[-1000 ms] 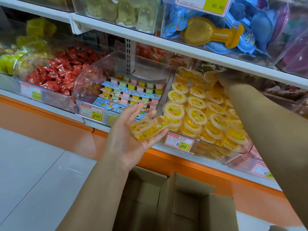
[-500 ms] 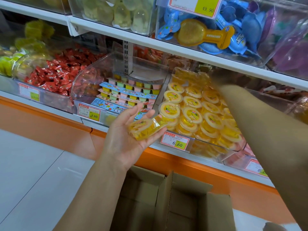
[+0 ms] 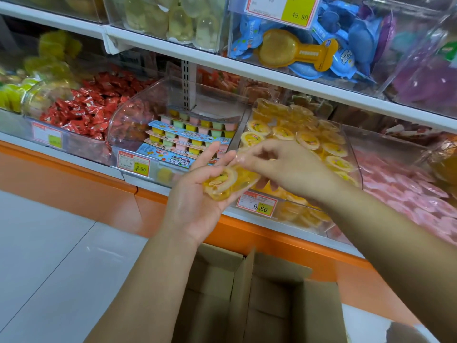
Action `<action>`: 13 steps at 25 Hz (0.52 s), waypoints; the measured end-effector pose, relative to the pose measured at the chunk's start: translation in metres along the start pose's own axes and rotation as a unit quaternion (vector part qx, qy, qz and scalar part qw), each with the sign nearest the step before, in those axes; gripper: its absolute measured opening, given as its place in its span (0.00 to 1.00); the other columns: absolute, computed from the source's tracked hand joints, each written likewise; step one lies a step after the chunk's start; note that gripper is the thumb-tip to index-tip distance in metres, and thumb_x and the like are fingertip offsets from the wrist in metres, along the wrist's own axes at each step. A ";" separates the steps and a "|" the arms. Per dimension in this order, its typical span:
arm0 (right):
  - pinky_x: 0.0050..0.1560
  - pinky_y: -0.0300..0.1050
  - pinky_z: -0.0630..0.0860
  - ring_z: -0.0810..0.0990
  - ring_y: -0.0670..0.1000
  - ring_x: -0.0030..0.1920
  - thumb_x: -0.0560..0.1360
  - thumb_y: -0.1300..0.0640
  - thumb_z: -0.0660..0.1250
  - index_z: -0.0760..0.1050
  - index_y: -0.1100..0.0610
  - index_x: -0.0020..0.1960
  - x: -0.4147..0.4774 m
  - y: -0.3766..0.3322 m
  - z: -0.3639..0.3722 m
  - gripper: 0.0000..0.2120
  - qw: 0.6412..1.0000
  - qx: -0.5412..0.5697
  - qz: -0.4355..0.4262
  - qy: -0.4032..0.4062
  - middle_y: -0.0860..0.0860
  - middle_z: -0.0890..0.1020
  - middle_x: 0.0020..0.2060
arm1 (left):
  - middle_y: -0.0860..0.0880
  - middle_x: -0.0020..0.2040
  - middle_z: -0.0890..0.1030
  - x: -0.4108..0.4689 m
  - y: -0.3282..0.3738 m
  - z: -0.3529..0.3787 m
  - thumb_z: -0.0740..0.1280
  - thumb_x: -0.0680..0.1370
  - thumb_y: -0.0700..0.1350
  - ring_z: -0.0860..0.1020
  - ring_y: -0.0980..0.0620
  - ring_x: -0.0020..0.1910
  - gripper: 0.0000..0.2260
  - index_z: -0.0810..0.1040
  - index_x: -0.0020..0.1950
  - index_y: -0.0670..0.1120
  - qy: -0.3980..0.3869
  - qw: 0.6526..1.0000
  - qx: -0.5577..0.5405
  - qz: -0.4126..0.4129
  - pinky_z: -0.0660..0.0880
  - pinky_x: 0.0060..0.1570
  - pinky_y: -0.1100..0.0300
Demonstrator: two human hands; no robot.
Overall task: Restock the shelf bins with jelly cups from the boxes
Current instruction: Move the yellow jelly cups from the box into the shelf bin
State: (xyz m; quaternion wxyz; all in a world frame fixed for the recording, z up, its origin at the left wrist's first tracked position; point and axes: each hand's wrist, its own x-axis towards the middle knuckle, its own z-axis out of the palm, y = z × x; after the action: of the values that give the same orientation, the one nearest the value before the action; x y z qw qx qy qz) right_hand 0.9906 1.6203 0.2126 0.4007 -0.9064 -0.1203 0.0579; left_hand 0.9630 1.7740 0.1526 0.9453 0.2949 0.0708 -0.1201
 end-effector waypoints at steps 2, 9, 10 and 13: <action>0.35 0.34 0.77 0.80 0.42 0.35 0.72 0.53 0.73 0.79 0.49 0.51 -0.002 -0.002 -0.003 0.08 0.997 0.069 0.013 -0.031 0.47 0.82 0.42 | 0.43 0.64 0.81 0.001 -0.002 0.002 0.56 0.80 0.32 0.80 0.44 0.62 0.22 0.74 0.70 0.48 -0.009 1.000 -0.001 0.009 0.79 0.56 0.43; 0.51 0.37 0.75 0.77 0.44 0.44 0.72 0.61 0.73 0.78 0.46 0.59 -0.001 0.034 -0.019 0.18 0.991 0.001 -0.094 -0.090 0.49 0.77 0.53 | 0.40 0.63 0.81 0.004 -0.003 0.002 0.61 0.73 0.35 0.81 0.38 0.60 0.27 0.70 0.72 0.47 -0.060 0.997 -0.050 -0.024 0.73 0.61 0.33; 0.50 0.31 0.72 0.76 0.44 0.44 0.73 0.60 0.72 0.77 0.47 0.59 0.001 0.036 -0.024 0.17 0.993 -0.032 -0.101 -0.045 0.49 0.77 0.51 | 0.40 0.63 0.81 0.004 -0.003 0.002 0.61 0.73 0.35 0.81 0.39 0.60 0.26 0.70 0.71 0.47 -0.060 0.997 -0.048 -0.026 0.74 0.60 0.33; 0.47 0.27 0.66 0.76 0.48 0.49 0.76 0.58 0.69 0.78 0.54 0.61 0.018 0.046 -0.051 0.14 0.976 -0.159 -0.072 0.129 0.50 0.77 0.50 | 0.40 0.61 0.82 0.006 0.002 0.000 0.61 0.74 0.33 0.82 0.40 0.59 0.22 0.73 0.68 0.45 -0.022 0.998 -0.051 -0.005 0.81 0.51 0.40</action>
State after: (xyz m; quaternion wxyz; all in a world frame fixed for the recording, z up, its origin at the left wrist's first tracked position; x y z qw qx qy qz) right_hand 1.0264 1.5584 0.2129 0.2663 -0.9475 -0.1398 -0.1086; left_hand 0.9690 1.7745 0.1523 0.9597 0.2435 0.0575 -0.1279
